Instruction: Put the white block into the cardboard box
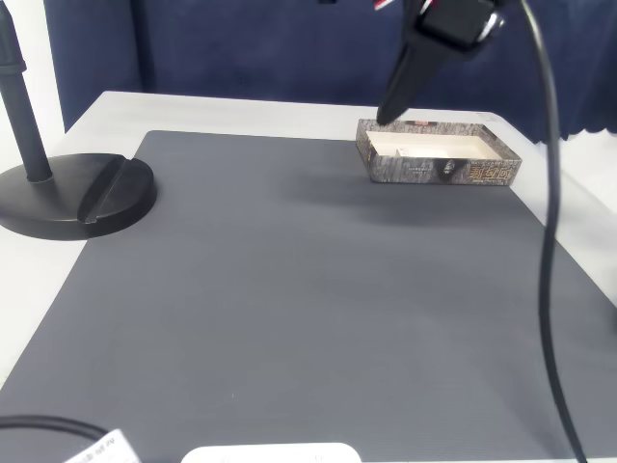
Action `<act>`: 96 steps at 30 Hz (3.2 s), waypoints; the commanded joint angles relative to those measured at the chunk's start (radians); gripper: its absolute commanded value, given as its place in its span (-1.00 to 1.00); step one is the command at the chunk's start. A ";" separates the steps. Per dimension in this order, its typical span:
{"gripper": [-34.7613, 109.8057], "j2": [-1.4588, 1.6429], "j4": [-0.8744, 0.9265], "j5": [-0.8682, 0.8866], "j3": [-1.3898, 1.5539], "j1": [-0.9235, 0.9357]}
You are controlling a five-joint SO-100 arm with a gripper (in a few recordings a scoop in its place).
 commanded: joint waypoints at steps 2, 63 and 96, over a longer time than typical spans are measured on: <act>-0.54 0.187 -0.110 -0.069 0.239 -0.104; -0.54 1.555 -0.371 -0.075 1.591 -0.298; -0.54 1.671 -0.304 -0.091 1.657 -0.311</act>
